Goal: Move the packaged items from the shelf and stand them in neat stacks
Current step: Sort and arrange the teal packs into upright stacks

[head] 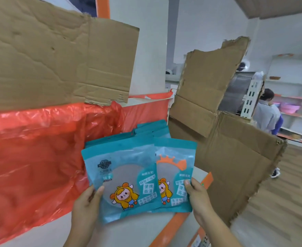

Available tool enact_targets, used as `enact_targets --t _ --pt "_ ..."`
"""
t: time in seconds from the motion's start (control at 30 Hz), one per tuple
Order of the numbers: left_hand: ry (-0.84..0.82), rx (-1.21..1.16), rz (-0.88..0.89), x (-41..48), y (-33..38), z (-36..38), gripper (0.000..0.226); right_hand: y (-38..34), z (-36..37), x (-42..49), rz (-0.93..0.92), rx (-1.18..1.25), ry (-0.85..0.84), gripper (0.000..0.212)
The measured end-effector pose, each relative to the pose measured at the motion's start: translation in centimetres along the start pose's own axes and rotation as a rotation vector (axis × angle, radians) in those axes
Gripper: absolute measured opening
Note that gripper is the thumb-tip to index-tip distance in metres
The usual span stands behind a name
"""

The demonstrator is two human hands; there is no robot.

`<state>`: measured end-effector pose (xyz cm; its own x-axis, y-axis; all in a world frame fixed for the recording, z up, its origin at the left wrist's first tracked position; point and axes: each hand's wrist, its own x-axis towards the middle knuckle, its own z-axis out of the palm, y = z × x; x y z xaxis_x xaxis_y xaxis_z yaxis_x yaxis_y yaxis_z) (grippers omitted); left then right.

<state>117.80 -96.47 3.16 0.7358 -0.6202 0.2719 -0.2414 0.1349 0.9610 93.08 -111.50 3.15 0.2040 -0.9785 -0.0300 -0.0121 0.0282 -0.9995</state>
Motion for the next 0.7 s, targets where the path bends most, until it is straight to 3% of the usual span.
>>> enact_targets --t 0.57,0.7 --pt "0.364 0.192 -0.05 0.4 -2.3 6.7 0.026 0.3 -0.9 17.0 0.003 -0.121 -0.288 0.023" --pt "0.465 0.179 -0.089 -0.3 -2.5 7.8 0.011 1.5 -0.7 19.2 0.049 -0.144 -0.351 0.022"
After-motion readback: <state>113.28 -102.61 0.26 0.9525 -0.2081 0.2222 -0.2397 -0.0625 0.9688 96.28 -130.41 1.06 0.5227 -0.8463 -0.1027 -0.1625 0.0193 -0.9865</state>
